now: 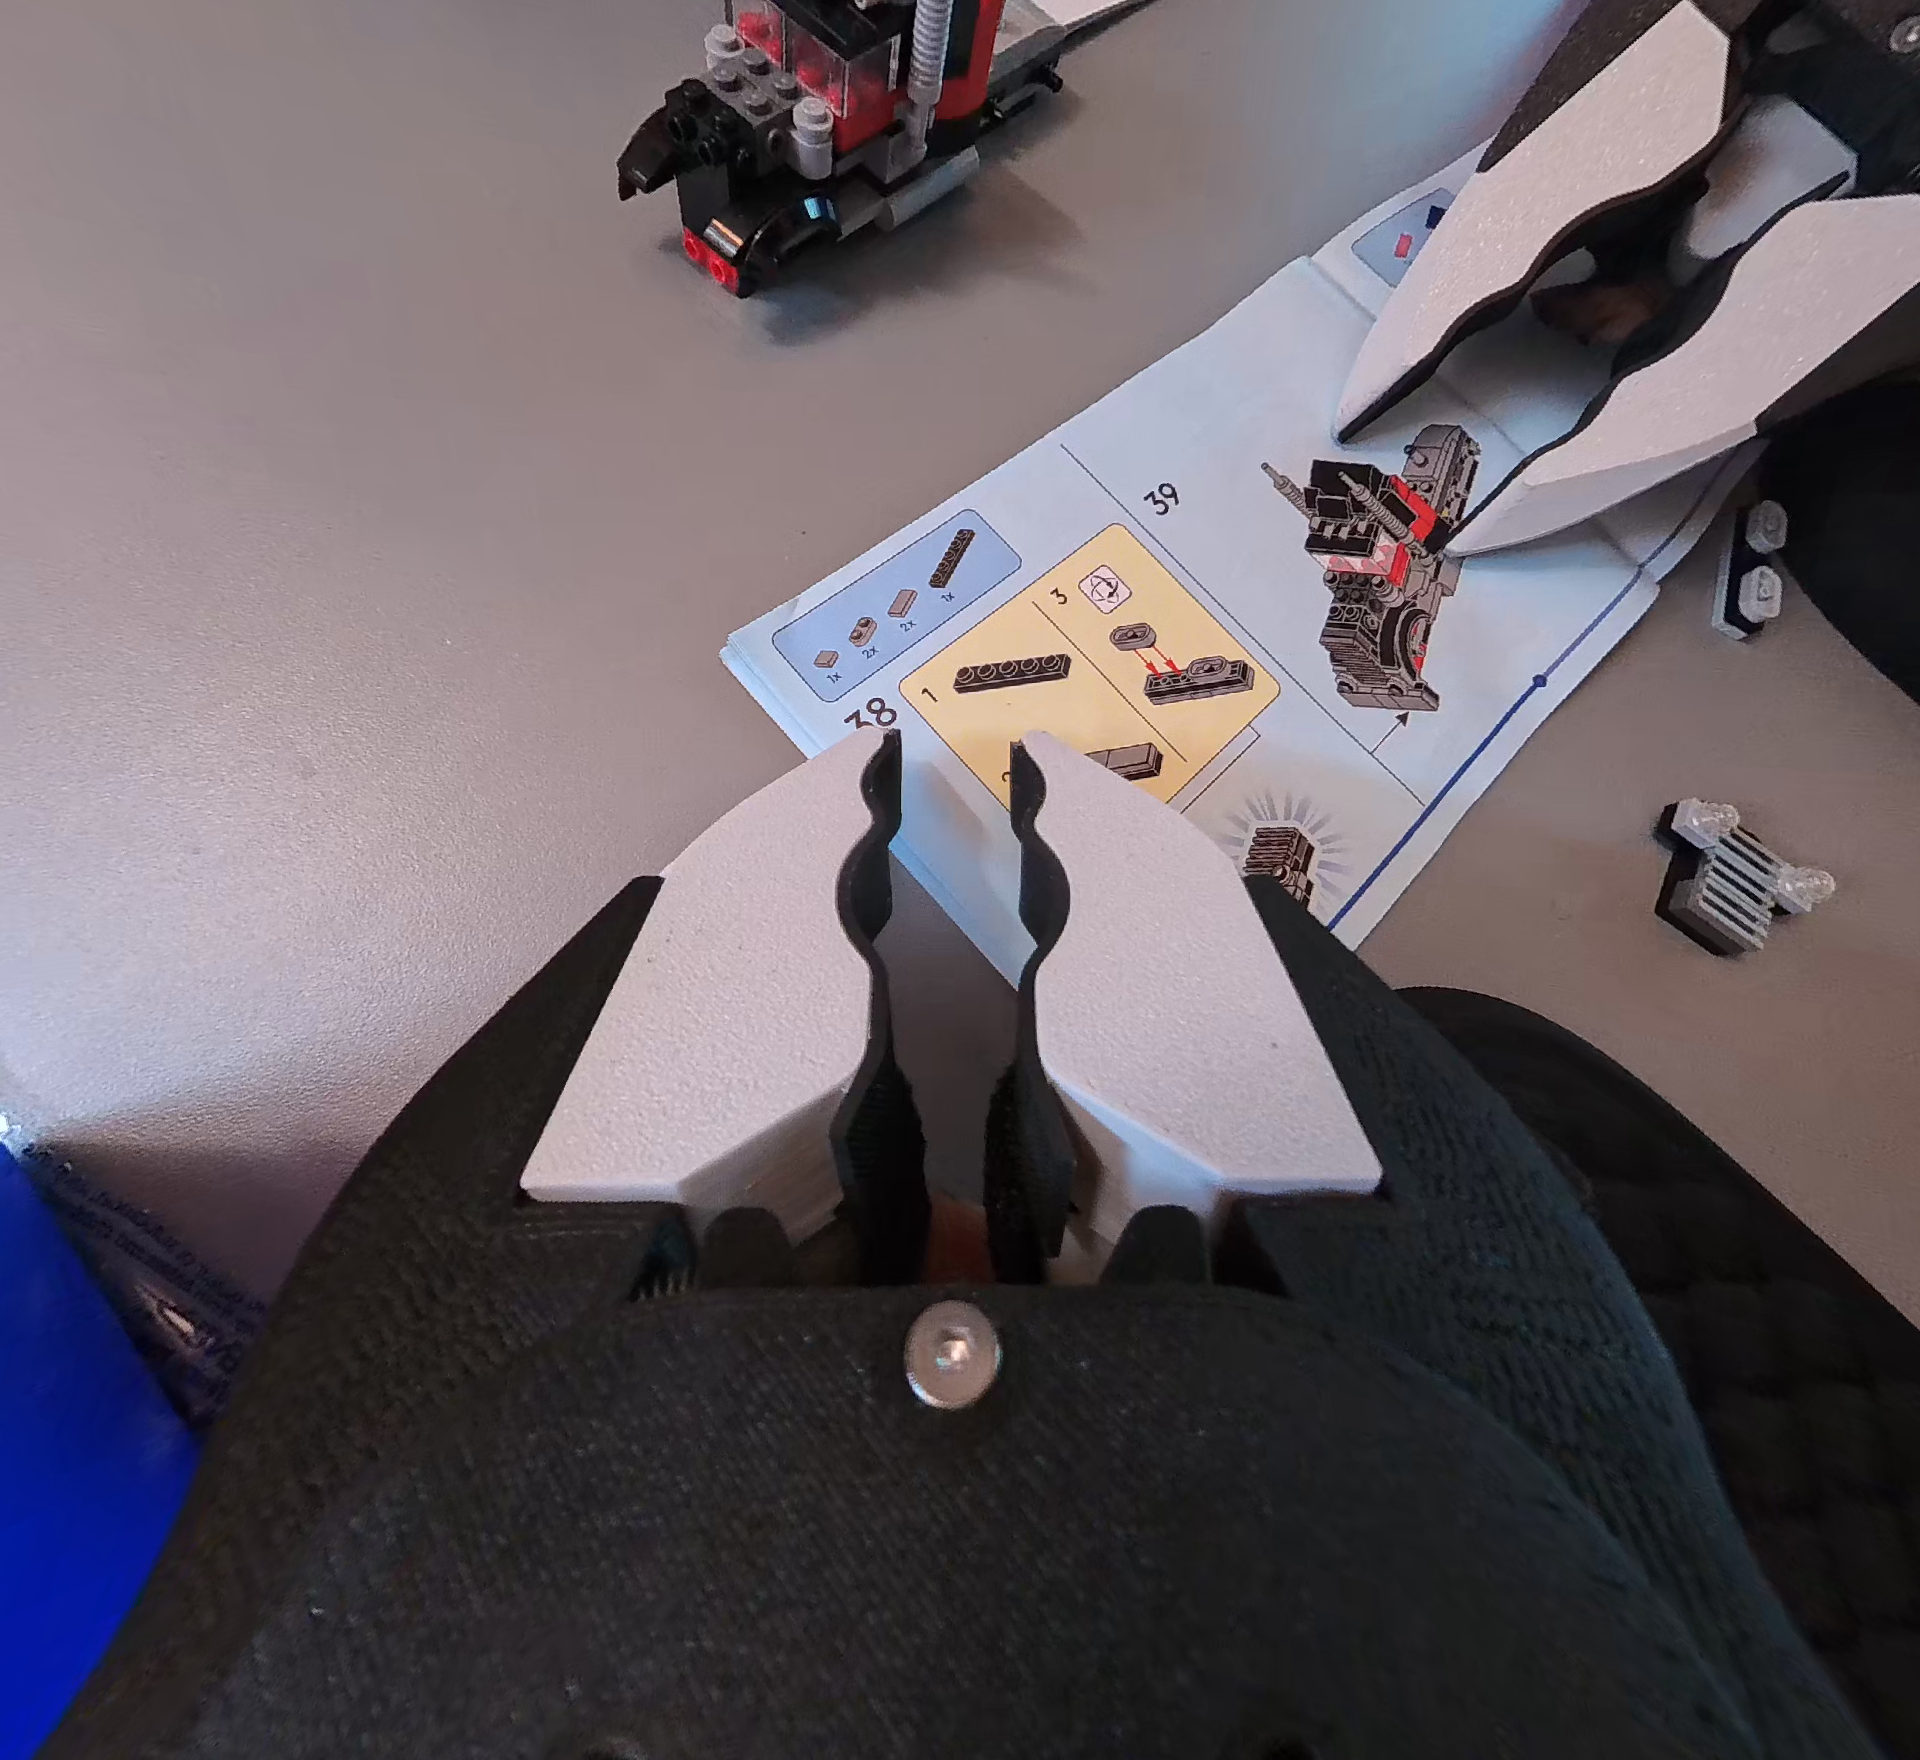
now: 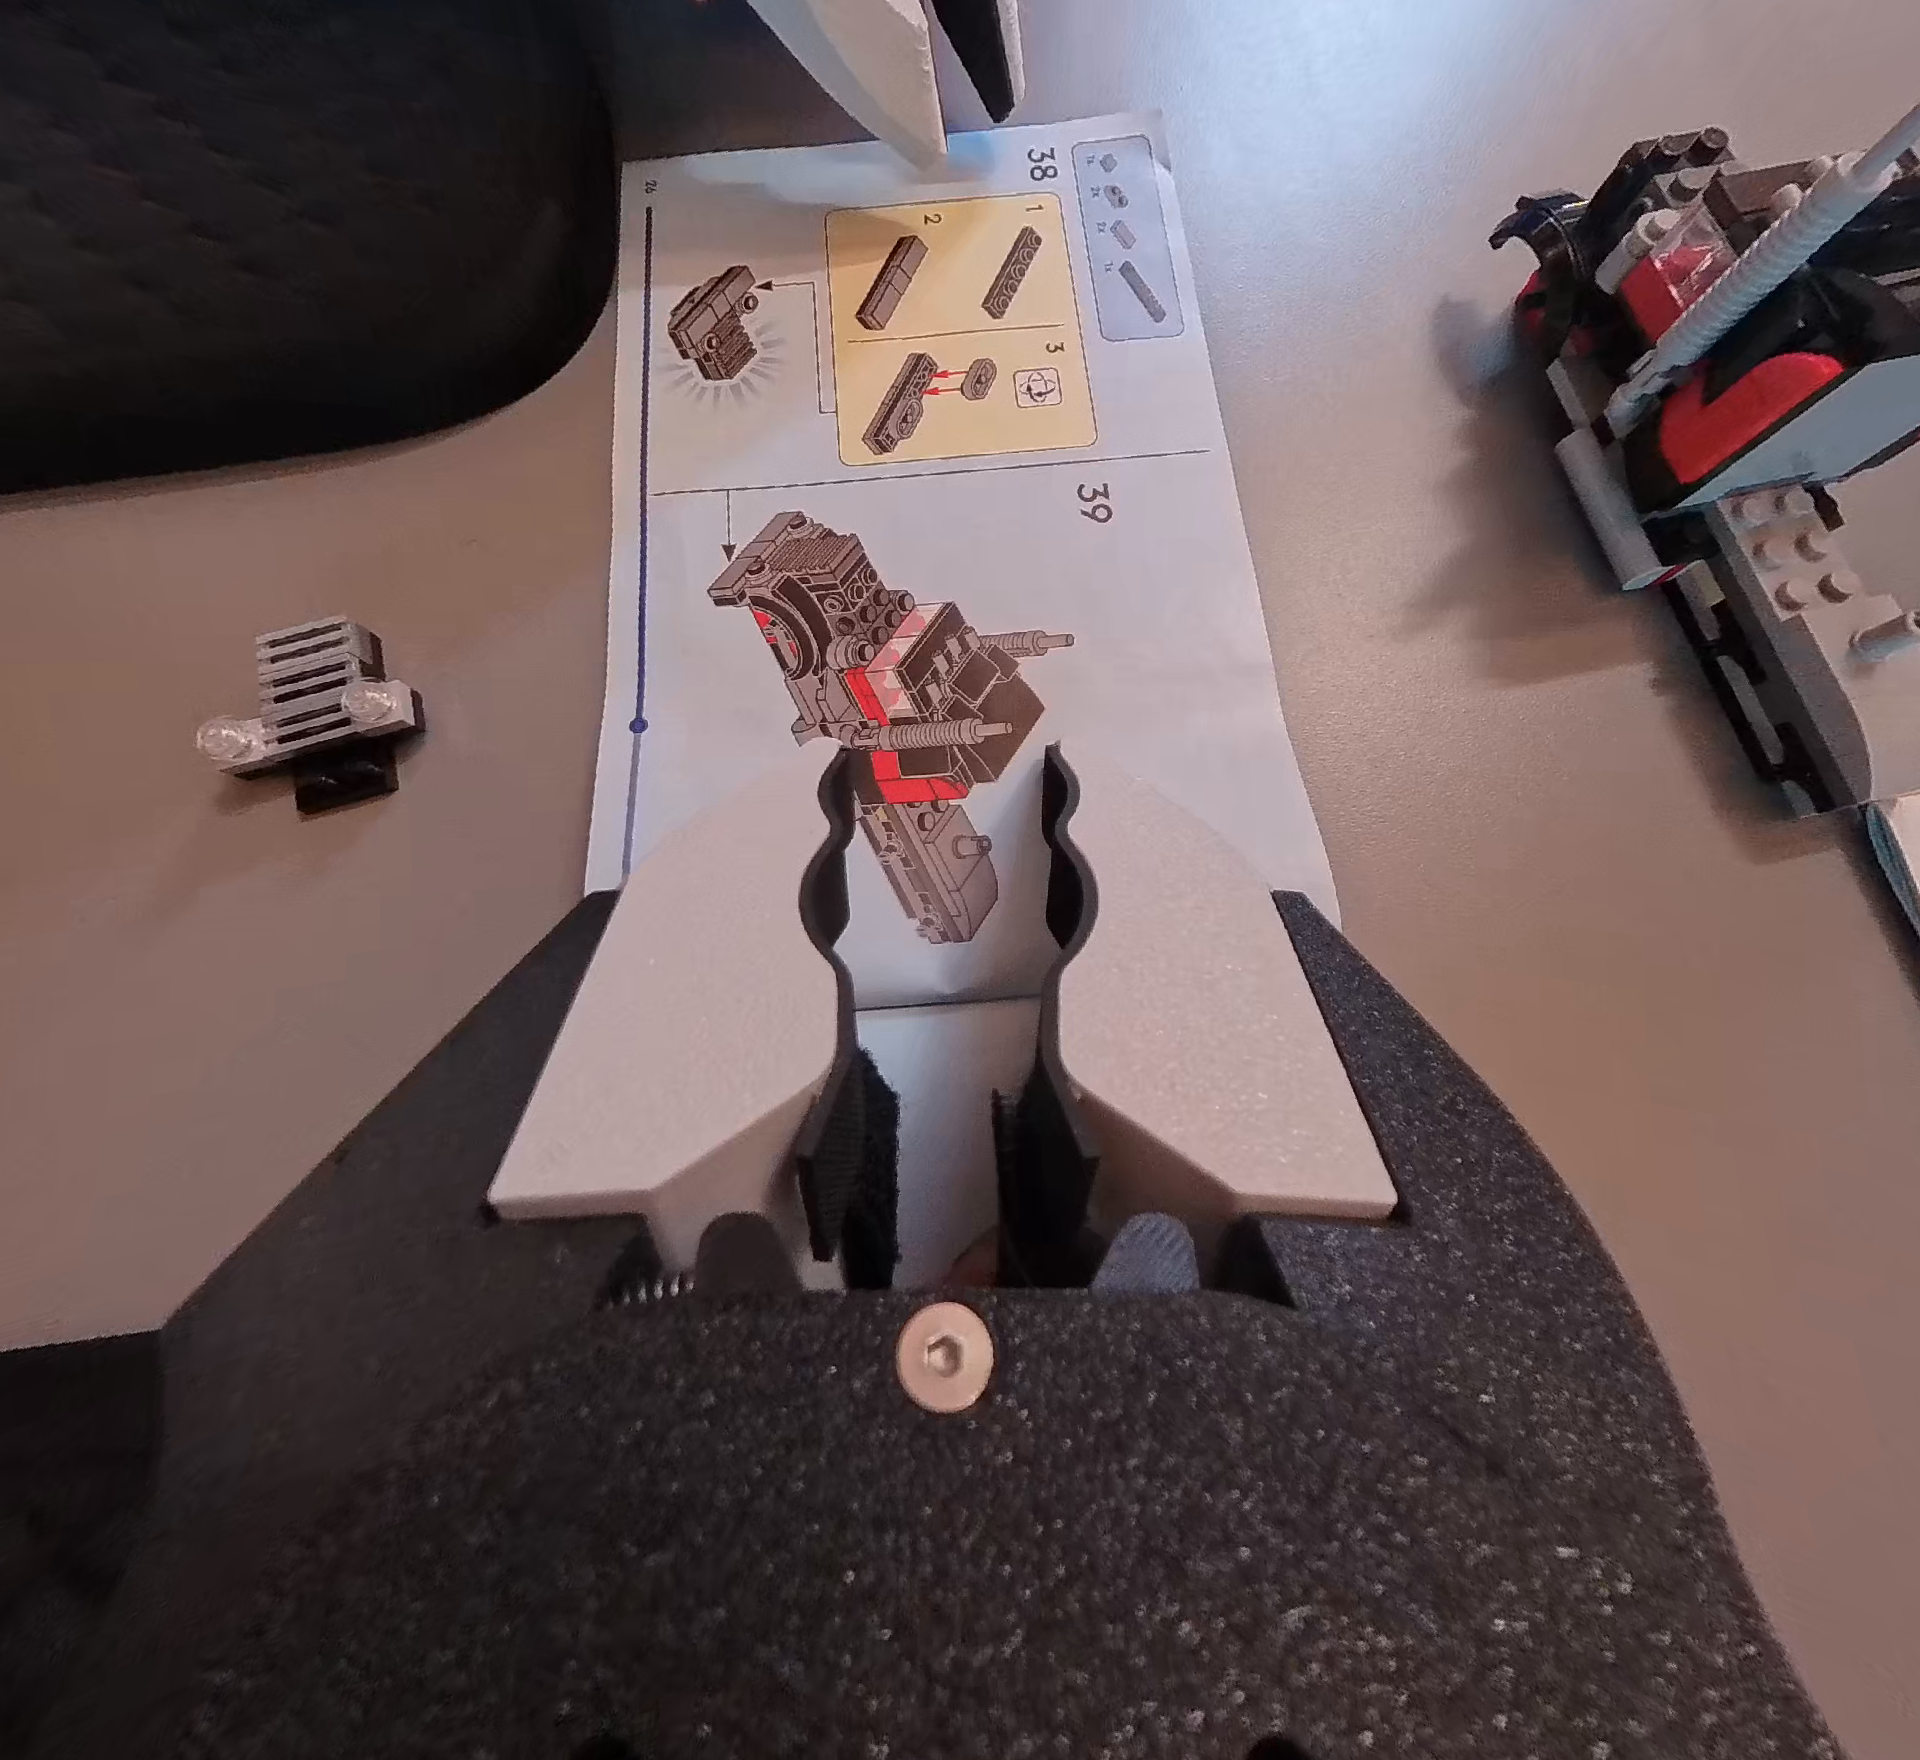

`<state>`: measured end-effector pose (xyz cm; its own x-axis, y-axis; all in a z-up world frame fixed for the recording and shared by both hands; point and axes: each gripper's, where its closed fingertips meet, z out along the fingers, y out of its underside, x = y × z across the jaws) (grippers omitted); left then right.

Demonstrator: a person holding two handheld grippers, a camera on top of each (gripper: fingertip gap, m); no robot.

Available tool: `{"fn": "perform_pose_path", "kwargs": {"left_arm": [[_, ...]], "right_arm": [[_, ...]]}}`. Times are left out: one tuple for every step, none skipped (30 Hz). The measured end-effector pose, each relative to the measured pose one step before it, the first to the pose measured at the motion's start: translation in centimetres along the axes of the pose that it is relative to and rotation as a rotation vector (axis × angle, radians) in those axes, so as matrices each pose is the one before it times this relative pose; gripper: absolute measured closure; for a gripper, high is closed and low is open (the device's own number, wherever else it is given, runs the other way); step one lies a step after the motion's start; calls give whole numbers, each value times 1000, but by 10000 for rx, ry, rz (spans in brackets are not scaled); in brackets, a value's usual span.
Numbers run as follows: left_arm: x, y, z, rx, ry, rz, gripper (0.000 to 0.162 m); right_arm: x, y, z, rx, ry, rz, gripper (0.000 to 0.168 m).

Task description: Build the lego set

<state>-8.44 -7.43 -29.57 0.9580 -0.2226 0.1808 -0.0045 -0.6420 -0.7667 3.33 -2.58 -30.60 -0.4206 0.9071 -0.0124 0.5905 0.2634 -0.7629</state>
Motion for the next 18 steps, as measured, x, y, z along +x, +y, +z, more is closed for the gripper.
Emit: {"fn": "perform_pose_path", "kwargs": {"left_arm": [[3,-1,0,0,4,4,142],[0,3,-2,-2,0,0,142],[-7,7,14,-9,-2,-2,142],[-3,28,9,-15,2,1,142],[10,8,13,-5,7,6,142],[25,-12,2,3,9,11,142],[9,1,2,-1,5,9,142],[-1,4,-2,-3,0,1,142],[2,0,0,0,1,-1,142],[13,2,2,-1,5,4,142],[25,1,5,-1,11,11,142],[24,0,6,0,11,13,142],[13,2,2,-1,9,12,142],[11,1,2,-1,5,8,142],[11,2,2,-1,2,1,142],[3,0,0,0,4,3,142],[12,0,3,0,7,10,142],[25,2,4,-2,11,12,142]], "right_arm": [[4,-6,7,0,0,0,133],[2,0,0,0,1,-1,133],[-3,-1,0,0,-1,2,133],[5,9,4,1,-2,2,133],[-3,-1,0,1,-1,2,133],[-2,-1,0,0,-1,1,133],[5,-6,7,0,0,-1,133],[9,3,-3,0,0,0,133],[-2,7,7,1,-1,1,133],[3,2,-3,1,-3,3,133],[3,-4,4,1,-4,6,133],[-1,1,-3,1,-4,6,133],[-1,1,-3,1,-5,6,133],[12,-2,1,1,-3,8,133],[3,1,-2,1,-1,7,133],[8,-4,4,1,-2,3,133],[0,0,0,0,0,0,133],[1,8,6,0,1,0,133]]}}
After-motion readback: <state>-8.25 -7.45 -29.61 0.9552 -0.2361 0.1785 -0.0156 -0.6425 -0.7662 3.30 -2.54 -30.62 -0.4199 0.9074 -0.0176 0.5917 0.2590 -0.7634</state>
